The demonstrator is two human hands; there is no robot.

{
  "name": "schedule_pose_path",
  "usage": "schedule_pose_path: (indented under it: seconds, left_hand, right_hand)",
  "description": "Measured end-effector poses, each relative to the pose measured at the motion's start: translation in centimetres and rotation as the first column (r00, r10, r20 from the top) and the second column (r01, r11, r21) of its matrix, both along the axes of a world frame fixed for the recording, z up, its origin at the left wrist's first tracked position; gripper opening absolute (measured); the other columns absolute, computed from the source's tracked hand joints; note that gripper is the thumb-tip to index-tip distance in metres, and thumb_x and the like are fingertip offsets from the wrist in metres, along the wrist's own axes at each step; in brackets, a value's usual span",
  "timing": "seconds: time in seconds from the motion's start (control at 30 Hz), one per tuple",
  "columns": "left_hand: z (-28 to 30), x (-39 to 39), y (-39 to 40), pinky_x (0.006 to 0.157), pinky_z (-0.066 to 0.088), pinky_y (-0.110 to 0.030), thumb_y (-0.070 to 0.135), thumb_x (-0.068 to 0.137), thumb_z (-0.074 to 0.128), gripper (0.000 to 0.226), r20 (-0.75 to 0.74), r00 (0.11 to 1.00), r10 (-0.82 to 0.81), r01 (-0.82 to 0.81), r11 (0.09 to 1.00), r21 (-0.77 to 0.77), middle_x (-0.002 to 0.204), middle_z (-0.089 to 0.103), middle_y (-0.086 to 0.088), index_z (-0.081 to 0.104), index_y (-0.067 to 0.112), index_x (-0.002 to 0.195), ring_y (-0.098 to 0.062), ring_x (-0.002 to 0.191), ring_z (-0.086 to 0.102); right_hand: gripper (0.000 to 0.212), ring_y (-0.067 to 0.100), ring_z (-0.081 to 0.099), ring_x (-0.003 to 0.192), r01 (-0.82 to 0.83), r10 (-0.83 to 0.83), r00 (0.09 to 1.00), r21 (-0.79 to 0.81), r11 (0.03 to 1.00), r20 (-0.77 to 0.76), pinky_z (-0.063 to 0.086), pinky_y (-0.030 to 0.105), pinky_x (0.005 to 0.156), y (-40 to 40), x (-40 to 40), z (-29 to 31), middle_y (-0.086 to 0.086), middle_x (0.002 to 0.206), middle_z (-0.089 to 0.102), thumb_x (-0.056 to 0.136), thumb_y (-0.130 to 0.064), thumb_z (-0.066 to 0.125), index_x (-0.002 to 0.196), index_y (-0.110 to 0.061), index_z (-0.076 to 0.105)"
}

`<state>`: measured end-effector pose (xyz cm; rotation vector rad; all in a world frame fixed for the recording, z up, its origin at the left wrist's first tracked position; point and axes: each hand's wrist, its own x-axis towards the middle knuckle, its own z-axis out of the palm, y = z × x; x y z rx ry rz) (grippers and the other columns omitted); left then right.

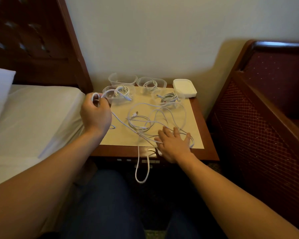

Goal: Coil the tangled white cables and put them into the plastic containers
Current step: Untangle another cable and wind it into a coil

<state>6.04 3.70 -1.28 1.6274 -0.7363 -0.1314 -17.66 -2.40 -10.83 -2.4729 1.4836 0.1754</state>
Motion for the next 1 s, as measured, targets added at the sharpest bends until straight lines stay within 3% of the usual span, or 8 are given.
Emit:
schedule_pose_path:
  seconds: [0.2, 0.3, 0.5, 0.6, 0.67, 0.73, 0.9, 1.0]
  left_hand:
    - [1.9, 1.0, 0.9, 0.073, 0.055, -0.034, 0.021, 0.100, 0.049, 0.010, -0.138, 0.978, 0.157, -0.176, 0.974, -0.146, 0.092, 0.060, 0.005, 0.058, 0.022, 0.100, -0.010, 0.078, 0.058]
    - [1.8, 0.7, 1.5, 0.074, 0.057, -0.041, 0.024, 0.097, 0.052, 0.011, -0.028, 0.998, 0.049, -0.051, 0.994, -0.095, 0.094, 0.065, 0.000, 0.063, 0.020, 0.098, -0.019, 0.081, 0.064]
    - [1.3, -1.0, 2.9, 0.072, 0.050, -0.034, 0.017, 0.091, 0.060, 0.011, 0.308, 0.904, -0.295, 0.285, 0.955, 0.077, 0.090, 0.067, 0.000, 0.070, 0.018, 0.096, -0.017, 0.084, 0.060]
    - [1.0, -1.2, 3.2, 0.076, 0.053, -0.036, 0.019, 0.089, 0.062, 0.012, 0.374, 0.839, -0.395, 0.359, 0.918, 0.165, 0.091, 0.067, 0.005, 0.072, 0.020, 0.095, -0.014, 0.087, 0.060]
    - [0.8, -1.4, 3.5, 0.077, 0.054, -0.038, 0.019, 0.090, 0.062, 0.012, 0.393, 0.819, -0.418, 0.370, 0.908, 0.195, 0.093, 0.066, 0.007, 0.072, 0.021, 0.097, -0.014, 0.088, 0.061]
    - [0.8, -1.8, 4.0, 0.076, 0.055, -0.039, 0.018, 0.092, 0.063, 0.011, 0.412, 0.819, -0.399, 0.347, 0.917, 0.196, 0.094, 0.065, 0.007, 0.072, 0.021, 0.099, -0.014, 0.088, 0.060]
    - [0.8, -2.3, 5.2, 0.075, 0.055, -0.036, 0.019, 0.092, 0.064, 0.011, 0.418, 0.821, -0.388, 0.336, 0.921, 0.197, 0.093, 0.062, 0.013, 0.071, 0.025, 0.098, -0.011, 0.088, 0.059]
    - [1.0, -2.9, 6.0, 0.076, 0.053, -0.033, 0.019, 0.093, 0.064, 0.013, 0.411, 0.800, -0.437, 0.378, 0.899, 0.221, 0.096, 0.064, 0.011, 0.070, 0.028, 0.099, -0.010, 0.090, 0.060]
  right_hand:
    - [0.040, 0.030, 0.012, 0.152, 0.253, -0.259, 0.959, 0.072, 0.965, 0.111, 0.012, 0.078, 0.108, -2.3, -2.7, 1.4, -0.005, 0.159, 0.031, 0.102, -0.046, 0.040, 0.131, -0.021, 0.052]
    - [0.038, 0.028, 0.016, 0.150, 0.313, -0.348, 0.903, 0.168, 0.935, 0.252, 0.013, 0.072, 0.113, -2.1, -3.0, 2.4, 0.001, 0.149, 0.043, 0.094, -0.031, 0.054, 0.130, -0.022, 0.055]
    - [0.082, 0.028, 0.027, 0.150, 0.127, -0.285, 0.871, 0.375, 0.918, 0.401, 0.029, 0.052, 0.119, -1.6, -3.4, 3.5, 0.006, 0.157, 0.036, 0.065, -0.033, 0.069, 0.144, -0.042, 0.047]
    - [0.068, 0.022, 0.019, 0.151, 0.079, -0.106, 0.961, 0.111, 0.991, 0.256, 0.021, 0.057, 0.117, -0.8, -3.7, 4.7, -0.004, 0.156, 0.036, 0.080, -0.042, 0.073, 0.143, -0.041, 0.048]
    - [0.064, 0.021, 0.029, 0.141, 0.041, -0.021, 0.993, -0.172, 0.984, 0.117, 0.026, 0.052, 0.108, 0.1, -3.6, 5.4, -0.007, 0.144, 0.046, 0.080, -0.062, 0.071, 0.137, -0.038, 0.054]
    - [0.070, 0.022, 0.045, 0.127, 0.107, -0.082, 0.989, -0.213, 0.971, 0.122, 0.038, 0.045, 0.099, 0.5, -3.6, 5.6, -0.003, 0.132, 0.052, 0.074, -0.070, 0.073, 0.131, -0.033, 0.058]
    - [0.078, 0.016, 0.065, 0.103, 0.110, -0.233, 0.877, 0.297, 0.949, 0.420, 0.054, 0.036, 0.093, 1.4, -4.0, 6.1, 0.001, 0.119, 0.066, 0.072, -0.038, 0.090, 0.138, -0.019, 0.054]
    - [0.077, 0.019, 0.063, 0.115, 0.052, -0.204, 0.889, 0.352, 0.934, 0.409, 0.053, 0.038, 0.100, 2.3, -4.2, 6.3, 0.004, 0.136, 0.061, 0.079, -0.016, 0.078, 0.148, -0.022, 0.046]
